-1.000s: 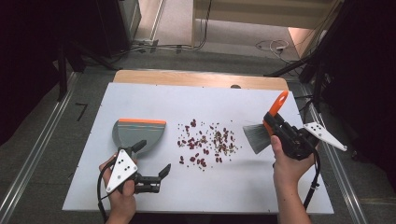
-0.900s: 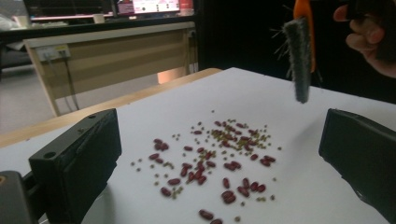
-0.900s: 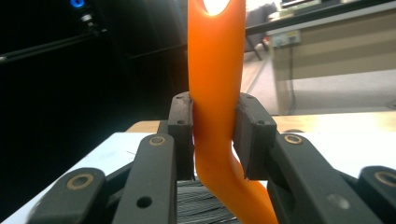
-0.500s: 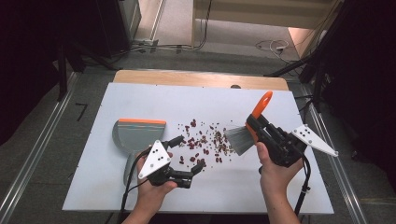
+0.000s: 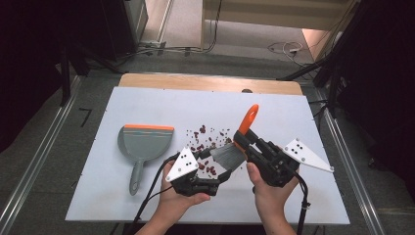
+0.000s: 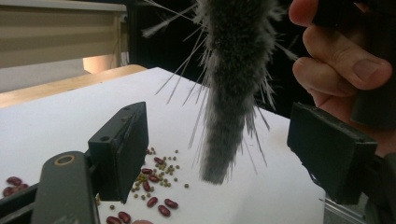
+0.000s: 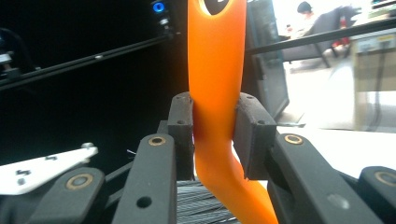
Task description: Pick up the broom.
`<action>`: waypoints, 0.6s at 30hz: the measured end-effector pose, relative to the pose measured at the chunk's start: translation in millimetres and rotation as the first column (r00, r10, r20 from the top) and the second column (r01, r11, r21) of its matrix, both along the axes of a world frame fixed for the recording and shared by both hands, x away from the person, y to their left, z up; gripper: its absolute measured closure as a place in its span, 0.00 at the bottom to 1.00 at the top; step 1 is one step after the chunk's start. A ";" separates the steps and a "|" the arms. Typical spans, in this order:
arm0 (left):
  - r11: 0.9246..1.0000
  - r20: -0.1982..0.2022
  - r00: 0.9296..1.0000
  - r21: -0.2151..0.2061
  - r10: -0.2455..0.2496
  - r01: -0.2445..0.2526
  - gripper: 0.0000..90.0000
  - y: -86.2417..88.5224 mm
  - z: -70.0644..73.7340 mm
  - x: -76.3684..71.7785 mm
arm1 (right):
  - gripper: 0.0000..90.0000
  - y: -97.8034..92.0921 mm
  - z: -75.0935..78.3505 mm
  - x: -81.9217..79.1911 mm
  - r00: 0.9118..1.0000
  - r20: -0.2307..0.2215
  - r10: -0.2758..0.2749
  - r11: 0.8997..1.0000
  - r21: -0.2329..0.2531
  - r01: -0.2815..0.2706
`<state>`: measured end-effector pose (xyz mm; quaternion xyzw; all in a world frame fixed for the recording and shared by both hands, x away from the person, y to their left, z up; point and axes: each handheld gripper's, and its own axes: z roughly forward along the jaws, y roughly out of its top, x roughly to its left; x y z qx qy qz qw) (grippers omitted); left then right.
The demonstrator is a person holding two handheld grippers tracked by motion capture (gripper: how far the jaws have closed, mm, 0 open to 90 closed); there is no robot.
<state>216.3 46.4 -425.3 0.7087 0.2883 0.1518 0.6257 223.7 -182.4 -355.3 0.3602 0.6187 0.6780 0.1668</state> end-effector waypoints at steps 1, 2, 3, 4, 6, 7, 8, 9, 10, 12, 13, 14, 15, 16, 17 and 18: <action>1.000 -0.003 1.000 -0.005 -0.007 0.007 0.24 -0.6 -0.1 0.0 | 0.76 0.0 0.0 0.0 1.000 0.000 0.000 1.000 0.000 0.000; 1.000 -0.005 1.000 -0.005 -0.007 0.007 0.27 -1.5 -0.3 -0.4 | 0.76 4.4 0.2 -2.8 1.000 0.002 0.014 1.000 0.002 -0.014; 1.000 -0.005 1.000 -0.005 -0.007 0.007 0.29 -1.5 -0.3 -0.4 | 0.76 4.4 0.2 -2.8 1.000 0.002 0.014 1.000 0.002 -0.014; 1.000 -0.008 1.000 -0.007 -0.010 0.010 0.32 -1.5 -0.3 -0.2 | 0.76 8.4 0.0 -4.9 1.000 0.002 0.021 1.000 0.005 -0.021; 1.000 -0.008 1.000 -0.015 -0.014 0.014 0.38 -1.4 0.1 -0.8 | 0.76 10.9 -0.3 -6.0 0.999 0.001 0.036 0.999 0.008 -0.036; 1.000 -0.016 1.000 -0.019 -0.021 0.021 0.42 -0.7 0.9 -0.6 | 0.76 12.0 -0.6 -6.7 0.999 -0.004 0.041 0.999 0.011 -0.041; 1.000 -0.016 1.000 -0.019 -0.021 0.021 0.47 -0.7 0.9 -0.6 | 0.76 12.9 -0.9 -7.1 0.999 -0.006 0.044 0.999 0.011 -0.044; 1.000 -0.028 1.000 -0.027 -0.014 0.013 0.52 0.2 1.2 0.4 | 0.76 14.1 -1.4 -7.4 0.999 -0.008 0.052 0.999 0.016 -0.052; 1.000 -0.028 1.000 -0.027 -0.014 0.013 0.56 0.2 1.2 0.4 | 0.76 15.0 -2.0 -7.9 0.998 -0.005 0.055 0.998 0.011 -0.054; 0.999 -0.025 0.999 -0.035 -0.025 0.025 0.65 2.3 2.2 0.6 | 0.76 17.2 -2.9 -9.1 0.999 -0.006 0.054 0.999 0.007 -0.054; 0.999 -0.021 0.999 -0.036 -0.026 0.025 0.69 2.8 2.8 0.5 | 0.76 17.7 -3.3 -9.5 0.998 -0.007 0.057 0.998 0.010 -0.057; 0.999 -0.025 0.999 -0.040 -0.025 0.024 0.74 3.1 3.6 0.2 | 0.76 18.1 -3.4 -9.9 0.998 -0.008 0.057 0.998 0.011 -0.057; 0.999 -0.028 0.999 -0.042 -0.024 0.023 0.79 3.5 4.2 0.3 | 0.76 18.6 -3.5 -9.9 0.998 -0.004 0.059 0.998 0.009 -0.059; 0.999 -0.027 0.999 -0.044 -0.030 0.028 0.85 4.0 4.6 0.6 | 0.76 18.8 -3.5 -10.2 0.998 -0.005 0.057 0.998 0.010 -0.057; 0.999 -0.019 0.999 -0.037 -0.041 0.040 0.87 4.6 5.4 -0.1 | 0.76 18.8 -3.6 -10.4 0.998 -0.004 0.057 0.998 0.014 -0.057; 0.999 -0.019 0.999 -0.037 -0.041 0.040 0.88 4.6 5.4 -0.1 | 0.76 18.9 -3.5 -10.2 0.998 -0.005 0.059 0.998 0.014 -0.059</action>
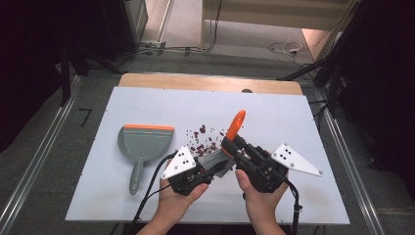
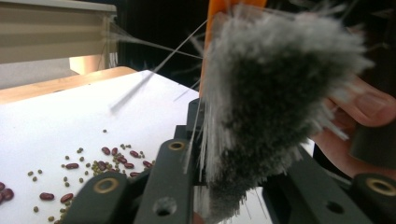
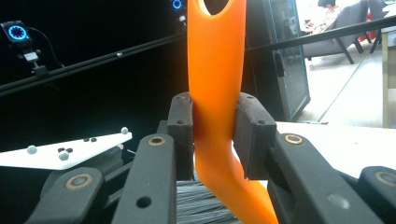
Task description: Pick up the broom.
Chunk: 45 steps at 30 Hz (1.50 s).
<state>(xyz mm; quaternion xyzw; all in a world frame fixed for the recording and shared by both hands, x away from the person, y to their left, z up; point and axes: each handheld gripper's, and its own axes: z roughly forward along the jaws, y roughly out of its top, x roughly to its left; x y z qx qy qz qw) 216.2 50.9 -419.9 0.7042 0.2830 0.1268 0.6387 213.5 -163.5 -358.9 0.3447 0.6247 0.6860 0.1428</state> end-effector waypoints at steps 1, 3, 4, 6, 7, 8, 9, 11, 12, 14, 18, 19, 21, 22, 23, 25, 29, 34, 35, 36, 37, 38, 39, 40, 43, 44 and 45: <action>1.000 -0.001 1.000 0.012 -0.010 0.010 0.89 0.2 0.9 -0.1 | 0.76 0.2 -0.2 0.3 1.000 0.001 0.002 1.000 -0.001 -0.002; 0.999 -0.002 0.999 0.017 -0.033 0.033 0.92 1.2 1.4 0.3 | 0.76 0.7 -0.9 0.5 1.000 0.005 0.004 1.000 -0.002 -0.004; 0.999 -0.002 0.999 0.017 -0.033 0.033 0.93 1.2 1.4 0.3 | 0.75 1.6 -0.9 0.9 1.000 0.007 0.016 1.000 -0.010 -0.016; 0.999 0.005 0.999 0.027 -0.036 0.036 0.94 5.0 2.4 0.4 | 0.75 1.5 -0.6 1.9 0.999 0.013 0.034 0.999 -0.018 -0.034; 0.999 0.008 0.999 0.035 -0.040 0.040 0.94 6.9 3.0 0.8 | 0.75 1.2 -0.1 3.3 0.999 0.012 0.050 0.999 -0.018 -0.050; 0.999 0.008 0.999 0.035 -0.040 0.040 0.95 6.9 3.0 0.8 | 0.75 0.6 0.6 4.7 0.998 0.004 0.066 0.998 -0.018 -0.066; 0.998 0.009 0.999 0.036 -0.046 0.045 0.95 8.6 3.5 1.3 | 0.74 -0.2 1.6 6.0 0.996 -0.001 0.084 0.996 -0.019 -0.084; 0.998 0.016 0.998 0.041 -0.053 0.052 0.95 11.9 5.0 1.8 | 0.66 -2.7 2.9 9.0 0.994 0.004 0.113 0.993 -0.024 -0.113; 0.998 0.017 0.999 0.037 -0.050 0.049 0.95 13.7 6.0 2.1 | 0.61 -4.5 3.3 10.2 0.992 0.002 0.124 0.992 -0.020 -0.124; 0.999 0.015 0.999 0.031 -0.041 0.041 0.95 18.6 8.2 3.4 | 0.58 -6.9 3.7 11.7 0.990 0.001 0.139 0.990 -0.013 -0.139; 0.999 0.027 0.999 0.022 -0.043 0.043 0.95 34.3 13.9 6.7 | 0.52 -18.4 7.0 20.2 0.979 0.012 0.203 0.978 -0.040 -0.203; 0.999 0.027 0.999 0.022 -0.043 0.043 0.95 34.3 13.9 6.7 | 0.52 -20.5 7.2 22.7 0.975 0.019 0.223 0.974 -0.047 -0.222; 0.998 0.034 0.998 0.024 -0.056 0.055 0.95 41.2 16.6 8.2 | 0.52 -24.7 6.5 27.5 0.970 0.038 0.241 0.969 -0.071 -0.238; 0.997 0.042 0.996 0.029 -0.073 0.072 0.95 46.8 19.3 9.1 | 0.52 -26.8 6.5 29.8 0.968 0.028 0.249 0.965 -0.089 -0.245; 0.997 0.042 0.996 0.029 -0.073 0.072 0.95 46.8 19.3 9.1 | 0.51 -28.9 6.1 31.8 0.967 0.018 0.255 0.962 -0.101 -0.252; 0.994 0.050 0.993 0.029 -0.104 0.103 0.95 54.8 23.0 10.1 | 0.48 -32.0 5.4 35.3 0.965 -0.003 0.263 0.956 -0.137 -0.260; 0.987 0.051 0.986 0.035 -0.156 0.155 0.95 61.0 25.7 11.7 | 0.48 -35.1 2.0 42.1 0.941 -0.040 0.337 0.925 -0.172 -0.338; 0.971 0.061 0.969 0.037 -0.238 0.236 0.95 67.4 27.4 11.9 | 0.47 -29.1 -4.0 42.2 0.895 -0.073 0.440 0.866 -0.230 -0.444; 0.965 0.062 0.963 0.036 -0.263 0.261 0.95 68.3 27.5 11.9 | 0.47 -29.1 -4.0 42.2 0.895 -0.073 0.440 0.866 -0.230 -0.444; 0.953 0.059 0.951 0.035 -0.303 0.301 0.95 69.5 27.7 12.1 | 0.42 -24.4 -7.4 42.3 0.874 -0.101 0.476 0.842 -0.235 -0.486; 0.949 0.059 0.948 0.036 -0.314 0.312 0.95 70.0 28.0 12.0 | 0.41 -22.4 -9.3 42.0 0.862 -0.110 0.494 0.829 -0.238 -0.505; 0.948 0.057 0.947 0.034 -0.317 0.316 0.95 70.4 28.2 11.7 | 0.41 -20.5 -11.4 42.1 0.854 -0.120 0.507 0.818 -0.244 -0.520; 0.944 0.057 0.942 0.034 -0.330 0.328 0.95 71.2 28.3 12.0 | 0.41 -19.1 -12.9 41.7 0.848 -0.126 0.514 0.812 -0.249 -0.529; 0.941 0.058 0.939 0.034 -0.339 0.337 0.95 71.8 28.4 12.0 | 0.41 -17.9 -14.4 41.3 0.837 -0.128 0.532 0.802 -0.241 -0.546; 0.931 0.054 0.930 0.031 -0.364 0.363 0.95 73.2 28.4 12.3 | 0.44 -12.2 -17.1 39.6 0.816 -0.160 0.555 0.768 -0.280 -0.576; 0.931 0.054 0.930 0.031 -0.364 0.363 0.95 73.2 28.4 12.3 | 0.45 -9.5 -18.5 38.3 0.816 -0.172 0.553 0.759 -0.301 -0.578; 0.929 0.052 0.928 0.028 -0.369 0.368 0.95 73.4 28.5 12.3 | 0.48 -7.1 -19.9 37.1 0.814 -0.176 0.554 0.750 -0.320 -0.580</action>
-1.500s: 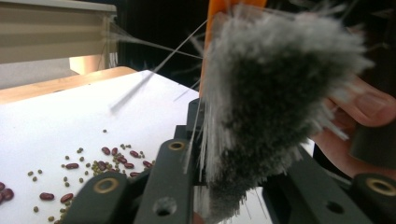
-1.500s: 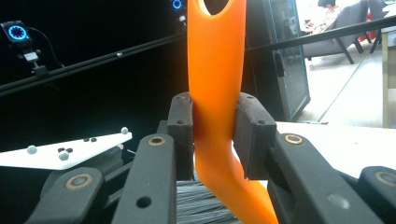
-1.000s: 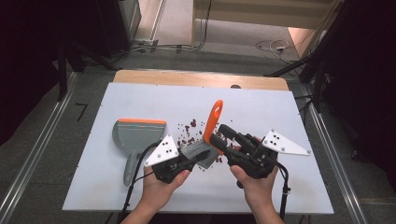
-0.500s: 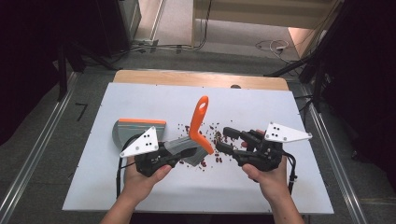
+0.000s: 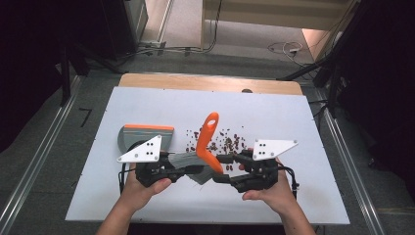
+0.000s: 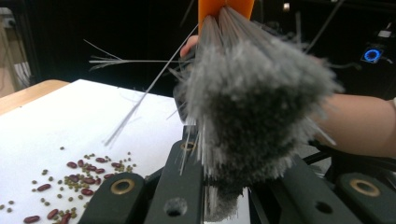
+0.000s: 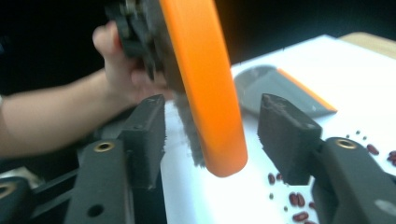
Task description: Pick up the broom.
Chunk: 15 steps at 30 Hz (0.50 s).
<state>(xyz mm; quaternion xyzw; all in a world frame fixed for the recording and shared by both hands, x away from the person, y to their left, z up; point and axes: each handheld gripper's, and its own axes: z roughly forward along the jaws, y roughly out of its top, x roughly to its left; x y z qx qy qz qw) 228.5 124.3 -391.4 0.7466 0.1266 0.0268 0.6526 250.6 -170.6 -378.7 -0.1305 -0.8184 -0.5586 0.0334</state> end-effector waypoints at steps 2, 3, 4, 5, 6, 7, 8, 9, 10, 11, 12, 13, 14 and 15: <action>1.000 -0.002 1.000 -0.003 -0.011 0.011 0.95 0.3 0.0 0.2 | 0.53 2.6 -2.1 -0.8 1.000 -0.001 0.012 1.000 -0.004 -0.012; 1.000 -0.006 1.000 -0.007 -0.016 0.016 0.95 0.3 -0.2 0.5 | 0.56 3.4 -2.7 -0.2 1.000 -0.012 0.017 1.000 -0.002 -0.017; 1.000 -0.007 1.000 -0.010 -0.021 0.020 0.95 0.4 -0.2 0.5 | 0.57 4.0 -3.2 0.2 0.999 -0.023 0.034 0.999 -0.004 -0.034; 1.000 -0.007 1.000 -0.010 -0.027 0.027 0.95 0.5 -0.3 0.4 | 0.58 4.7 -3.8 0.6 0.999 -0.028 0.043 0.999 -0.009 -0.043; 0.999 -0.008 0.999 -0.005 -0.046 0.046 0.95 -0.1 -0.4 0.2 | 0.60 5.3 -4.6 1.1 0.998 -0.035 0.055 0.998 -0.008 -0.055; 0.999 -0.008 0.999 -0.005 -0.046 0.046 0.95 -0.1 -0.4 0.2 | 0.62 5.4 -5.2 1.6 0.997 -0.037 0.068 0.998 -0.005 -0.068; 0.999 -0.012 0.999 -0.007 -0.053 0.053 0.95 -0.9 -0.5 -0.3 | 0.64 5.1 -5.7 1.8 0.997 -0.038 0.074 0.997 0.000 -0.074; 0.999 -0.012 0.999 -0.007 -0.053 0.053 0.95 -0.9 -0.5 -0.3 | 0.66 4.6 -5.9 2.2 0.996 -0.041 0.081 0.997 0.005 -0.080; 0.998 -0.012 0.998 -0.008 -0.058 0.058 0.95 -0.9 -0.5 -0.2 | 0.66 4.6 -5.9 2.2 0.996 -0.041 0.081 0.997 0.005 -0.080; 0.998 -0.013 0.998 -0.010 -0.061 0.061 0.95 -0.7 -0.5 -0.1 | 0.68 4.1 -6.0 2.5 0.996 -0.043 0.084 0.996 0.008 -0.084; 0.998 -0.014 0.998 -0.011 -0.063 0.063 0.94 -0.7 -0.6 -0.1 | 0.69 3.3 -6.0 2.5 0.995 -0.049 0.089 0.996 0.009 -0.088; 0.998 -0.013 0.998 -0.012 -0.066 0.066 0.95 -0.8 -0.7 -0.1 | 0.69 3.4 -6.1 2.7 0.995 -0.043 0.094 0.996 0.007 -0.093; 0.998 -0.013 0.998 -0.010 -0.069 0.069 0.94 -1.3 -0.8 -0.4 | 0.67 3.7 -6.4 2.6 0.994 -0.045 0.094 0.996 0.006 -0.094; 0.998 -0.013 0.998 -0.006 -0.069 0.069 0.94 -2.1 -0.9 -0.7 | 0.67 3.7 -6.4 2.6 0.994 -0.045 0.094 0.996 0.006 -0.094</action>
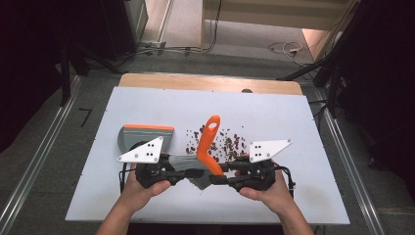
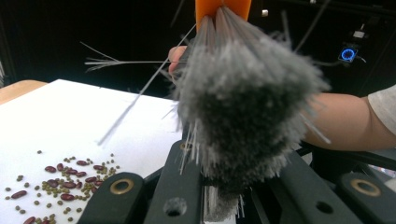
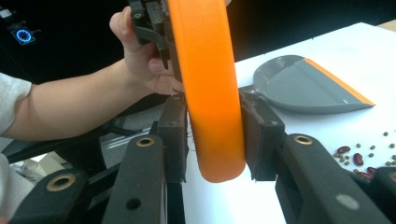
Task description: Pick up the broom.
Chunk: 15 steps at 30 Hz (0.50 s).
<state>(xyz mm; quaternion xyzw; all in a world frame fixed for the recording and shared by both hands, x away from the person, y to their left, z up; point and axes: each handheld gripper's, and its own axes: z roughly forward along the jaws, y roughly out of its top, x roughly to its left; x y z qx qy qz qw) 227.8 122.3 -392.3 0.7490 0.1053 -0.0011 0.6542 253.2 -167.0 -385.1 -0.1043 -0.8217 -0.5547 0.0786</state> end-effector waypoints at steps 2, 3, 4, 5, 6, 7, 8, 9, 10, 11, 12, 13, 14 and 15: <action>1.000 -0.002 1.000 0.004 -0.008 0.008 0.94 -1.8 -0.7 0.1 | 0.66 1.9 -0.9 -0.8 1.000 -0.003 0.001 1.000 -0.005 -0.001; 1.000 -0.001 1.000 0.008 -0.009 0.009 0.94 -2.8 -0.9 0.0 | 0.68 2.7 -1.2 -1.5 1.000 -0.003 -0.003 1.000 -0.010 0.003; 1.000 0.000 1.000 0.016 -0.008 0.008 0.94 -3.4 -1.1 0.0 | 0.70 3.0 -1.7 -1.6 1.000 0.004 0.001 1.000 -0.013 -0.001; 1.000 -0.001 1.000 0.015 -0.010 0.010 0.94 -3.6 -1.5 0.2 | 0.71 2.8 -2.1 -1.7 1.000 0.002 0.006 1.000 -0.014 -0.006; 1.000 -0.001 1.000 0.017 -0.010 0.010 0.94 -3.0 -1.6 0.7 | 0.73 2.5 -2.4 -1.5 1.000 0.002 0.009 1.000 -0.011 -0.009; 1.000 -0.006 1.000 0.016 -0.008 0.009 0.94 -2.8 -1.8 0.9 | 0.73 2.5 -2.4 -1.5 1.000 0.002 0.009 1.000 -0.011 -0.009; 1.000 -0.006 1.000 0.017 -0.009 0.009 0.94 -2.2 -2.1 1.6 | 0.74 2.7 -2.4 -1.5 1.000 0.003 0.015 1.000 -0.014 -0.014; 1.000 -0.012 1.000 0.013 -0.010 0.011 0.94 -1.7 -2.6 2.0 | 0.75 3.3 -2.2 -1.7 1.000 0.002 0.017 1.000 -0.012 -0.017; 1.000 -0.014 1.000 0.009 -0.014 0.014 0.94 -1.2 -3.1 2.5 | 0.75 3.5 -1.9 -2.2 1.000 0.001 0.018 1.000 -0.016 -0.018; 1.000 -0.016 1.000 0.006 -0.014 0.014 0.93 -1.2 -3.5 2.5 | 0.75 3.7 -1.5 -2.9 1.000 0.009 0.018 1.000 -0.022 -0.018; 1.000 -0.016 1.000 0.006 -0.014 0.014 0.93 -1.2 -3.6 2.4 | 0.75 3.6 -1.1 -3.6 1.000 0.021 0.016 1.000 -0.025 -0.015; 1.000 -0.021 1.000 0.000 -0.017 0.017 0.92 -1.6 -3.6 2.4 | 0.76 3.4 -1.0 -4.1 1.000 0.020 0.016 1.000 -0.022 -0.016; 1.000 -0.021 1.000 0.000 -0.017 0.017 0.90 -1.6 -3.6 2.4 | 0.76 3.4 -1.0 -4.1 1.000 0.020 0.016 1.000 -0.022 -0.016; 1.000 -0.017 1.000 -0.002 -0.009 0.009 0.90 -1.7 -3.5 2.0 | 0.76 2.9 -0.6 -4.6 1.000 0.022 0.016 1.000 -0.023 -0.015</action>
